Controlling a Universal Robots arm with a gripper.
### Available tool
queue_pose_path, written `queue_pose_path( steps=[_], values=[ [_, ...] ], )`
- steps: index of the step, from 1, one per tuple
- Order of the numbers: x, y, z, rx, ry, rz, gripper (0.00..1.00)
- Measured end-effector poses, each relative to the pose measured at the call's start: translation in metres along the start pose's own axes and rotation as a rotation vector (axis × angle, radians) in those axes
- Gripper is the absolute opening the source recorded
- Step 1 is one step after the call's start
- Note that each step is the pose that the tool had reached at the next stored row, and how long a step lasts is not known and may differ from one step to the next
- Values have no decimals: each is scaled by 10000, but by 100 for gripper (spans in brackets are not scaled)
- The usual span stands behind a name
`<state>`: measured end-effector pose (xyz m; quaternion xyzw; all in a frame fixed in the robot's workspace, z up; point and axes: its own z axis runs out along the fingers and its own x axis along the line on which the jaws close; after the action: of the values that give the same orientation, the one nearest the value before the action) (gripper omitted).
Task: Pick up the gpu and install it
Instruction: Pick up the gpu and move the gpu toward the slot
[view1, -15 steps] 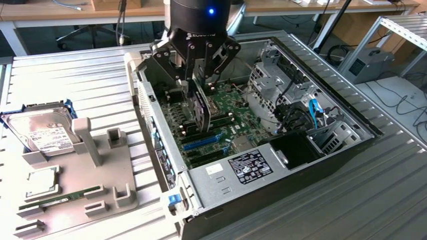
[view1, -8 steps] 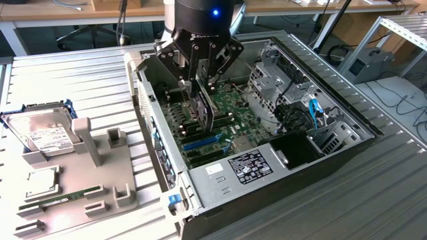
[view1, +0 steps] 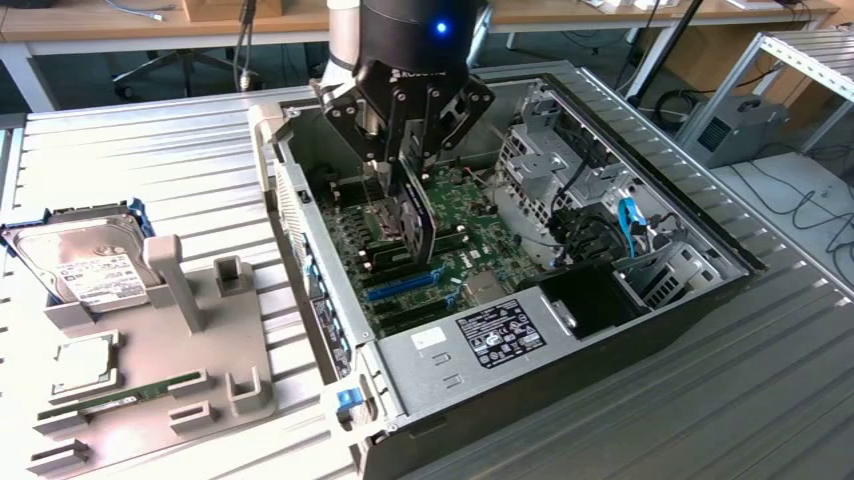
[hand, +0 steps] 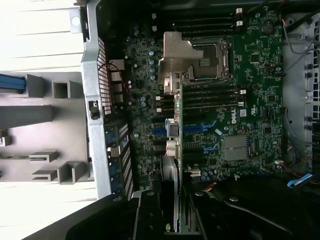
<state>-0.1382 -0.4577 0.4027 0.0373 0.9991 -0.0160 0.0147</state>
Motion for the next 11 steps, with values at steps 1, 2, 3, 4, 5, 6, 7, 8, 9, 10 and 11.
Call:
queue_pose_path(
  steps=[1,2,3,4,5,6,7,8,9,10,11],
  values=[
    [-7,1,2,3,0,0,26],
    [-17,2,6,5,-1,0,26],
    [-24,3,8,9,-1,-1,26],
    [-31,3,10,12,-1,0,26],
    [-39,4,13,15,-2,0,26],
    [-53,6,18,20,-2,-1,26],
    [-60,6,20,23,-2,0,26],
    [-68,7,22,26,-2,0,26],
    [-79,8,26,29,-3,0,26],
    [-87,9,28,33,-3,-1,26],
    [-95,10,30,36,-3,-1,26]
  ],
)
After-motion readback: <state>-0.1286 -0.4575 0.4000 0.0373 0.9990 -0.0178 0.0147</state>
